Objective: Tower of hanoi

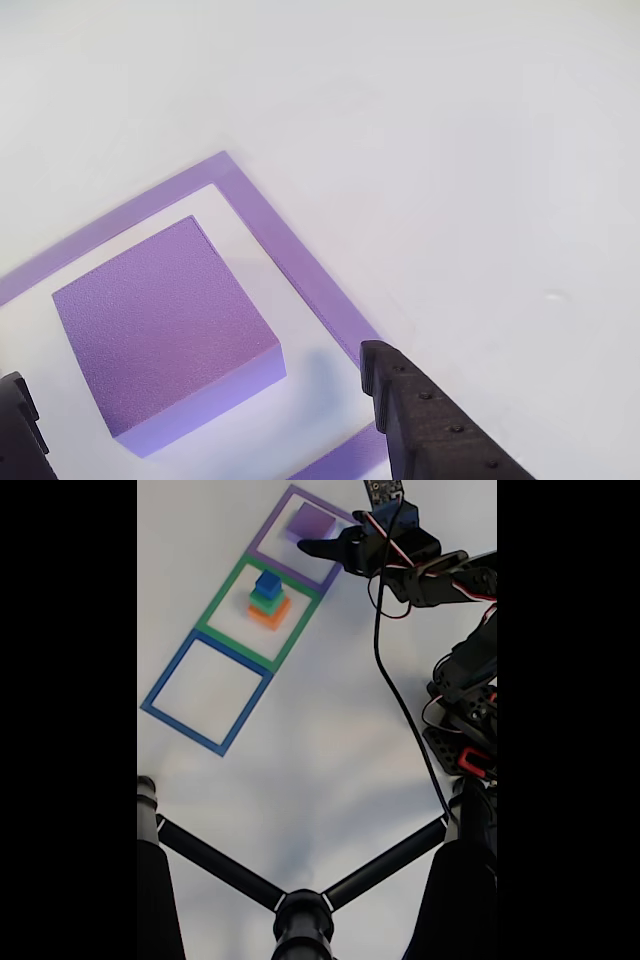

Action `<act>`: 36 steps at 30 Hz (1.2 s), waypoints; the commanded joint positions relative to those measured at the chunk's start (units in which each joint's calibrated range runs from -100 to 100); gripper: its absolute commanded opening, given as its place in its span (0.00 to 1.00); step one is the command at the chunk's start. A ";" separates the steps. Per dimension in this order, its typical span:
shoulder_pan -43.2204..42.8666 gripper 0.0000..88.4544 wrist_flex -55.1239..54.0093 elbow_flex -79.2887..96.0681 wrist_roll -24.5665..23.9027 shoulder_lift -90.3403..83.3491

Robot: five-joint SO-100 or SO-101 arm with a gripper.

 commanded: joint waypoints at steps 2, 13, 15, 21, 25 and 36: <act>-0.38 0.45 -4.82 -3.66 0.78 3.08; -1.68 0.44 -6.36 -7.48 0.78 7.41; -1.98 0.44 -6.76 -7.38 0.78 7.57; -2.82 0.44 -7.65 -7.48 0.78 8.45; -3.36 0.44 -7.65 -7.02 0.78 8.21; -3.66 0.43 -9.92 -6.38 0.78 9.81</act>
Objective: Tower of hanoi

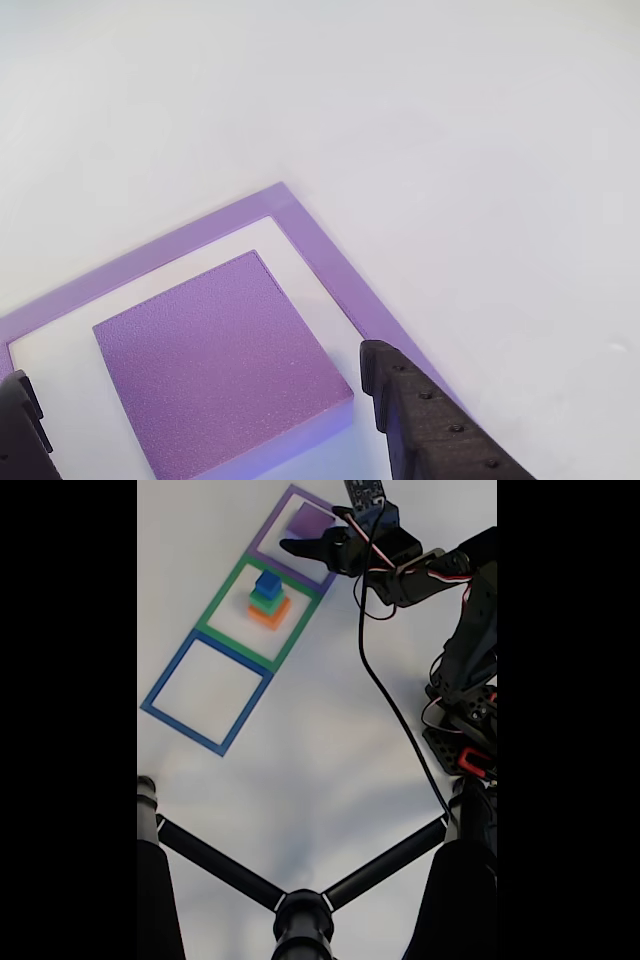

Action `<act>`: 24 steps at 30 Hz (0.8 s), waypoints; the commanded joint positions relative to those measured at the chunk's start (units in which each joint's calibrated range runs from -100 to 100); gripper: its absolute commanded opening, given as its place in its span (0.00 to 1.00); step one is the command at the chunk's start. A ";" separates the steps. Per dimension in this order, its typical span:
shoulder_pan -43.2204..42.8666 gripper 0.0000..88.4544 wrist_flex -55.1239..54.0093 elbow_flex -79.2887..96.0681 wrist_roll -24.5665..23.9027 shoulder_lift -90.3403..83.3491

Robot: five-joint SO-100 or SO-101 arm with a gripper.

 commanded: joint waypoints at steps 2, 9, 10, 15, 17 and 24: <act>-0.07 0.43 -1.85 -0.79 0.78 -0.44; 0.24 0.42 -3.07 -0.52 0.78 0.84; 0.24 0.42 -3.39 -0.52 0.78 1.16; 0.16 0.42 -4.20 0.02 0.78 1.88; -0.07 0.42 -5.17 0.02 0.78 2.60; -0.75 0.39 -6.31 0.30 0.78 3.80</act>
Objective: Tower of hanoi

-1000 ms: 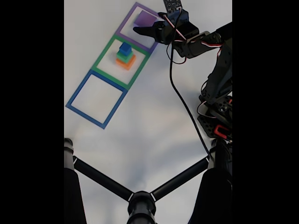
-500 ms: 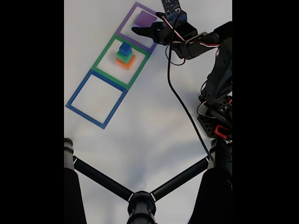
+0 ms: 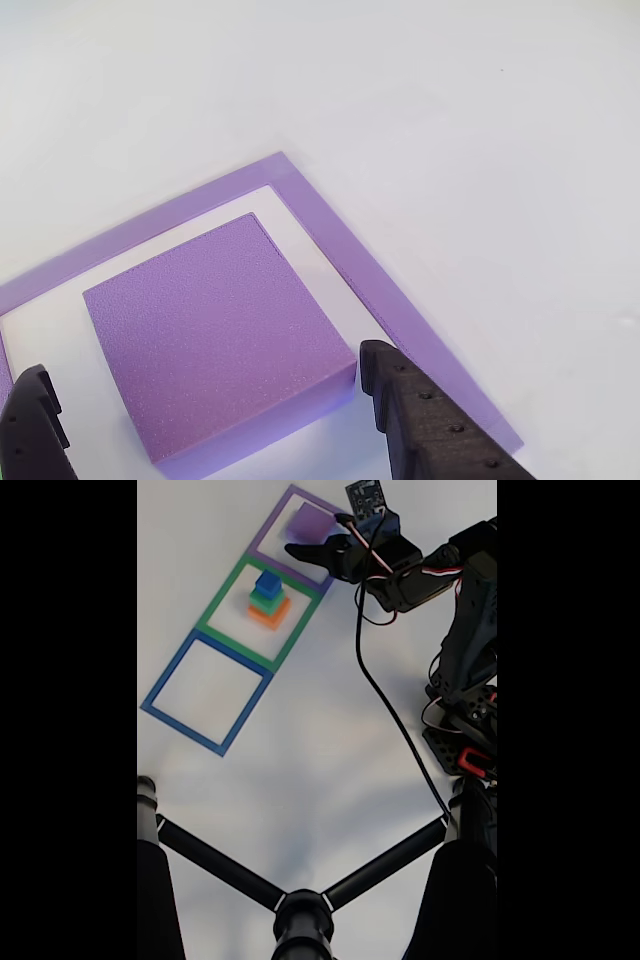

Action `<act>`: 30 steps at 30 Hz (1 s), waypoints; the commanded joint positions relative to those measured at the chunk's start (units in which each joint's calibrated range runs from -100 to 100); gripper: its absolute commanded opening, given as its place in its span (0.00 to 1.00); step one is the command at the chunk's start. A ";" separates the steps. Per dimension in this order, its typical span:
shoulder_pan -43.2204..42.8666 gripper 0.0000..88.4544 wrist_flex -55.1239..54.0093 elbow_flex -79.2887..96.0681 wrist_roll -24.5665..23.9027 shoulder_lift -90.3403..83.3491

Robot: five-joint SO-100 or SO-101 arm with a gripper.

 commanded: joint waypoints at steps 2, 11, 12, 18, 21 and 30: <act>-0.60 0.38 -3.50 -0.32 0.78 0.87; -0.98 0.32 -4.31 -0.95 0.78 1.52; -0.98 0.32 -4.31 -0.95 0.78 1.52; -1.06 0.30 -4.47 -1.41 0.78 1.68; -0.75 0.29 -4.47 -1.50 0.78 1.92; -0.98 0.26 -4.80 -2.68 0.78 2.72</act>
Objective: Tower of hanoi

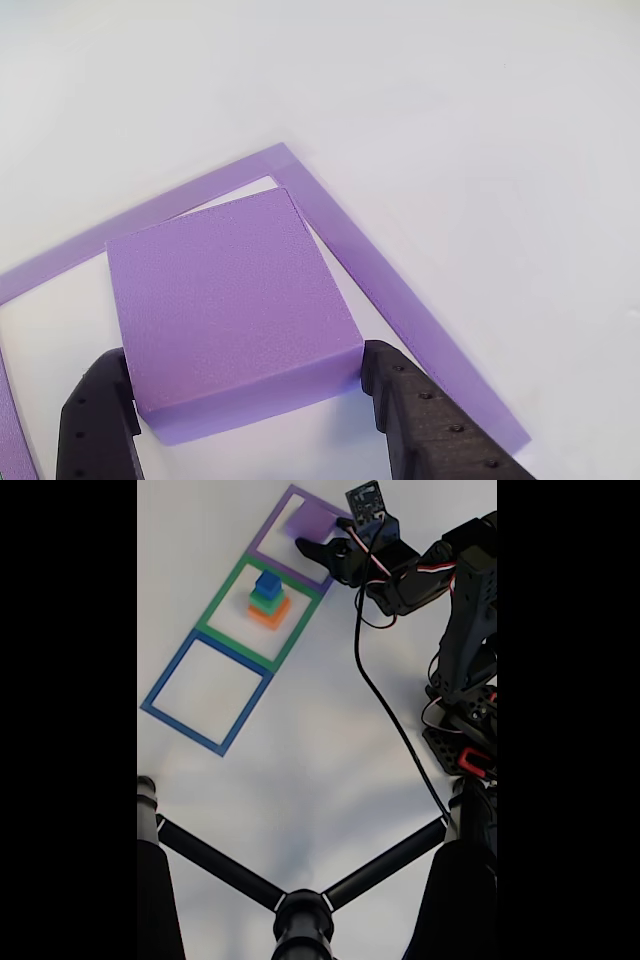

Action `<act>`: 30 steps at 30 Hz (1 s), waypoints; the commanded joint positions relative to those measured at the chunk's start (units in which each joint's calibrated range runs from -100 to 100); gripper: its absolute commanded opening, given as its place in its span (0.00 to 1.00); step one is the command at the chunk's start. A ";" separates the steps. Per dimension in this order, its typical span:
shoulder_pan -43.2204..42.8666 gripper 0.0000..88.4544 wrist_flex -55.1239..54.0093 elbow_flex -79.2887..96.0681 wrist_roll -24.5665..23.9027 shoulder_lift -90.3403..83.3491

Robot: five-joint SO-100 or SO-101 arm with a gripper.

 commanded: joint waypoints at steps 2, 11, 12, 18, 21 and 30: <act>-0.96 0.26 -1.95 -2.61 0.78 -0.15; -1.65 0.23 -2.52 -4.15 0.78 0.57; -1.72 0.22 -2.52 -4.24 0.78 0.65; -2.10 0.18 -2.52 -4.79 0.78 0.65; -2.26 0.17 -2.52 -4.97 0.78 0.17; -3.32 0.16 8.08 -8.06 0.78 -7.28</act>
